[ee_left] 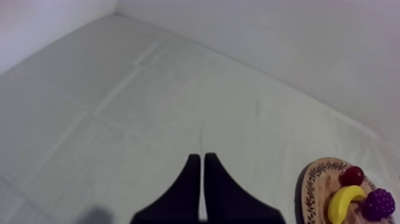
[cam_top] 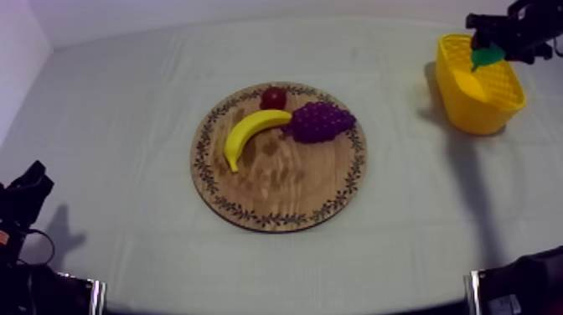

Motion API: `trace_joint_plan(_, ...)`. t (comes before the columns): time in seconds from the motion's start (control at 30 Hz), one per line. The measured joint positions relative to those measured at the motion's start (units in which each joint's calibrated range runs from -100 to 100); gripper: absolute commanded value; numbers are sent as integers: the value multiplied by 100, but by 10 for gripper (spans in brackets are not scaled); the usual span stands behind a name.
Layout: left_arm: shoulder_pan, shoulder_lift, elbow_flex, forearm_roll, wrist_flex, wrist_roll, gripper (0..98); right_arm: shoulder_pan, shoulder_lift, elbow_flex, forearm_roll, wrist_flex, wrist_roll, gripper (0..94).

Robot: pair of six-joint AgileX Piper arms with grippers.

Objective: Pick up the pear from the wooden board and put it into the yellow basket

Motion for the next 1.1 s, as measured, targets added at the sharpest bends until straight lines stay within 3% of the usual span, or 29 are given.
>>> trace_joint_plan(0.27,0,0,0,0,0,0,1,250,437,3,95,-187,-134,351)
trace_joint_plan(0.83,0,0,0,0,0,0,1,125,953,-59,195,-343,-265,562)
trace_joint_plan(1.0,0,0,0,0,0,0,1,140,974,-74,195,-417,-228,582)
trace_joint_plan(1.1,0,0,0,0,0,0,1,153,978,-81,195,-511,-228,543)
